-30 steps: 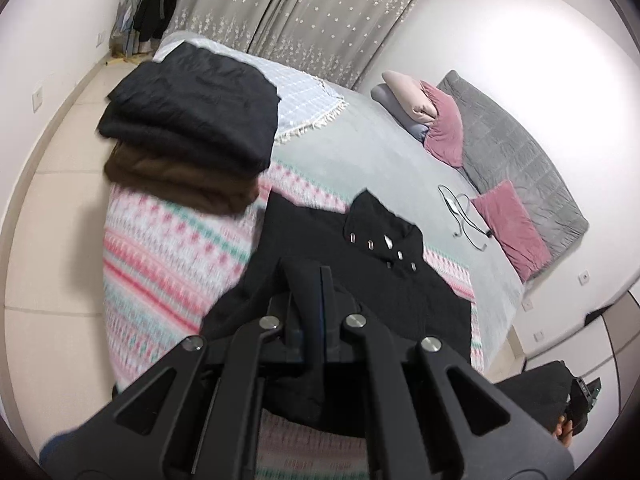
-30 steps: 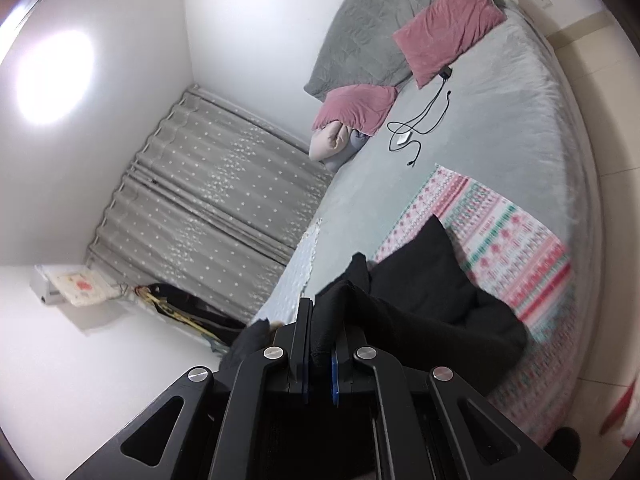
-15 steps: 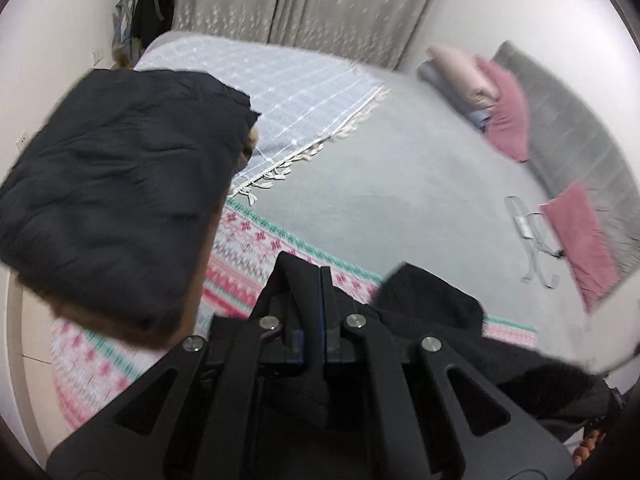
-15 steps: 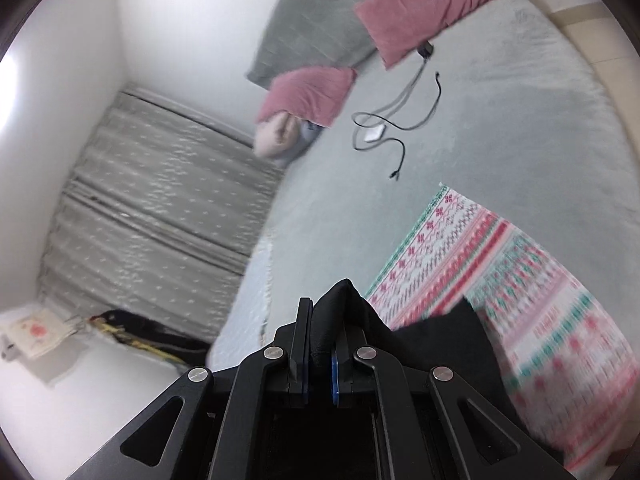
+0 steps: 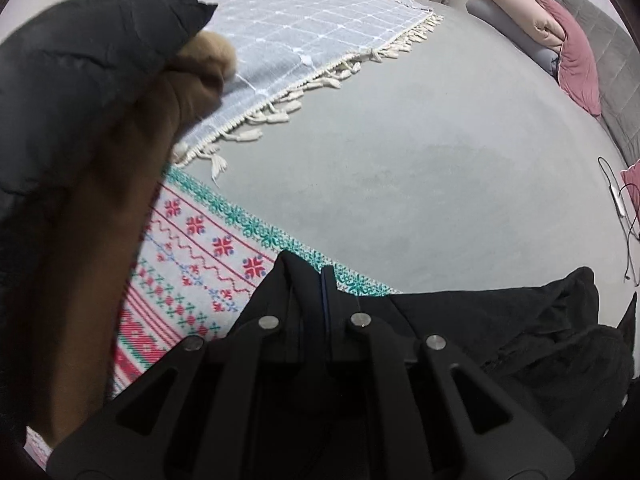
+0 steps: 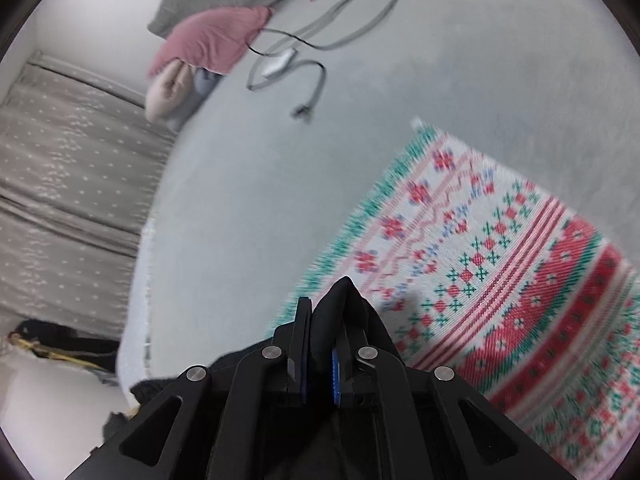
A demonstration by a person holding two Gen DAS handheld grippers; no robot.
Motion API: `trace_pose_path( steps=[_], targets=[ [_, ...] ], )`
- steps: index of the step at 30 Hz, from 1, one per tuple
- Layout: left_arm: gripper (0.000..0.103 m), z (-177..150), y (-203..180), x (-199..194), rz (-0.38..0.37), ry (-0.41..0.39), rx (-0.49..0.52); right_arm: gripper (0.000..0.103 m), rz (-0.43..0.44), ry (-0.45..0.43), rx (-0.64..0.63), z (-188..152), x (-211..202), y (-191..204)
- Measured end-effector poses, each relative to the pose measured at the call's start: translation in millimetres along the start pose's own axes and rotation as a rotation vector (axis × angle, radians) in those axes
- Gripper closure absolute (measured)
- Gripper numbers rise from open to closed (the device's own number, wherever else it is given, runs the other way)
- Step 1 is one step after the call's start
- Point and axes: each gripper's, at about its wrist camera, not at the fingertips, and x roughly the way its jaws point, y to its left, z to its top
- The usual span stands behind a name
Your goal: Fold large clothes
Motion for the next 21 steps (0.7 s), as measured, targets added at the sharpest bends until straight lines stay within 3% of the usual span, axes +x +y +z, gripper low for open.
trace_pose_path(
  steps=[2, 4, 7, 9, 10, 11, 12, 14, 17, 21],
  targets=[
    [0.091, 1.3, 1.0, -7.3, -0.029, 0.001, -0.007, 0.094, 0.021, 0.005, 0.038, 1.2, 2.9, -7.9],
    [0.081, 6.8, 1.3, -19.3, -0.067, 0.004, -0.009, 0.091, 0.037, 0.007, 0.050, 2.4, -1.4, -9.8],
    [0.071, 18.9, 12.7, -43.4, -0.193, -0.005, -0.066, 0.082, 0.041, -0.007, -0.037, 3.3, -24.2, 1.7],
    [0.057, 24.9, 21.1, -60.5, -0.261, -0.020, -0.104, 0.071, 0.035, -0.057, -0.123, 4.0, -45.7, 12.9],
    [0.044, 25.9, 26.0, -69.1, -0.265, -0.050, -0.116, 0.053, 0.021, -0.100, -0.166, 3.6, -58.7, 17.3],
    [0.037, 27.0, 30.1, -76.6, -0.249, -0.094, -0.122, 0.036, 0.011, -0.148, -0.211, 3.2, -72.7, 22.1],
    [0.027, 25.8, 37.8, -90.3, -0.211, -0.176, -0.131, 0.030, 0.010, -0.195, -0.250, 1.9, -85.5, 24.1],
    [0.025, 21.8, 44.0, -98.8, -0.167, -0.247, -0.130, 0.025, 0.011, -0.247, -0.307, -1.7, -99.1, 24.1],
    [0.025, 8.1, 33.9, -86.4, -0.180, -0.175, -0.019, 0.024, -0.017, -0.140, -0.388, -4.5, -79.7, 20.6],
    [0.025, -13.6, 15.1, -41.1, -0.018, -0.093, 0.148, 0.024, -0.088, -0.015, -0.473, -16.7, -39.6, 15.3]
  ],
)
